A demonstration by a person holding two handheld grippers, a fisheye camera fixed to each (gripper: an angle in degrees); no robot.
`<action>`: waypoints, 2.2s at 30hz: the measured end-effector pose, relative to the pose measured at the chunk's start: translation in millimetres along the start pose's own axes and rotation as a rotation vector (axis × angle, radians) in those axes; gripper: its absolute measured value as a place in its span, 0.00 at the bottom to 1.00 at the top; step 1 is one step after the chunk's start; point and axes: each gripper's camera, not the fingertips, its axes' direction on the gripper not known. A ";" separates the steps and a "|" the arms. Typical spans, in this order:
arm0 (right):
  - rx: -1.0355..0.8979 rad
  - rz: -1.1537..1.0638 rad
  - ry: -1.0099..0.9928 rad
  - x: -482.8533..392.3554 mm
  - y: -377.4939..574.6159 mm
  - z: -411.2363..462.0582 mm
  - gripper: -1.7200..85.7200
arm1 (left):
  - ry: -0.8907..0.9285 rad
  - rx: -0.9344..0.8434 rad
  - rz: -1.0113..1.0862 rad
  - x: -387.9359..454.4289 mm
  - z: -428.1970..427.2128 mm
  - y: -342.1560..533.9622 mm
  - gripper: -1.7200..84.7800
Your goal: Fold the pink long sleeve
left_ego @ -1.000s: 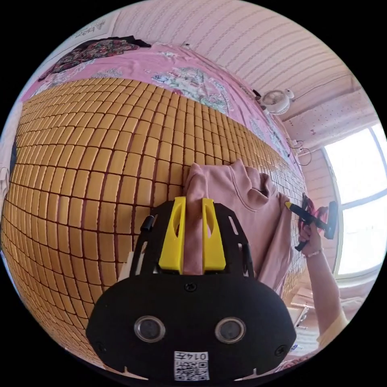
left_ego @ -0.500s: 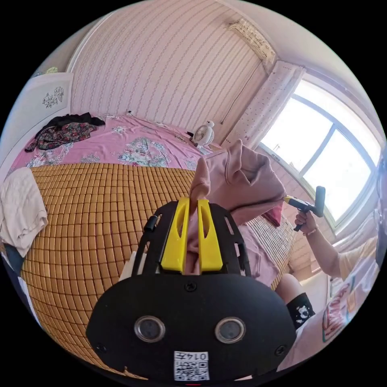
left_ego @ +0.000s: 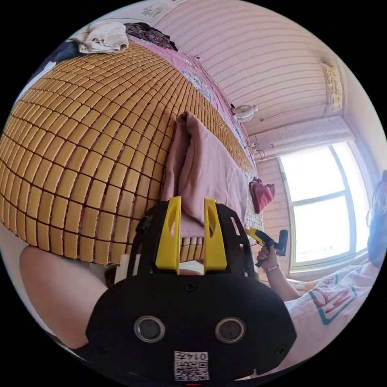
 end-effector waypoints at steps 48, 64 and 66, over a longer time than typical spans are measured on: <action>-0.292 -0.657 0.490 -332.5 -228.1 177.9 0.01 | -0.438 -0.211 0.910 66.8 243.2 203.1 0.01; -0.440 -0.824 0.584 -360.0 -290.1 214.1 0.01 | -0.390 -0.143 0.923 21.6 256.1 245.9 0.01; -0.546 -0.869 0.583 -366.7 -298.9 210.3 0.01 | -0.362 -0.148 0.905 14.6 254.9 245.6 0.01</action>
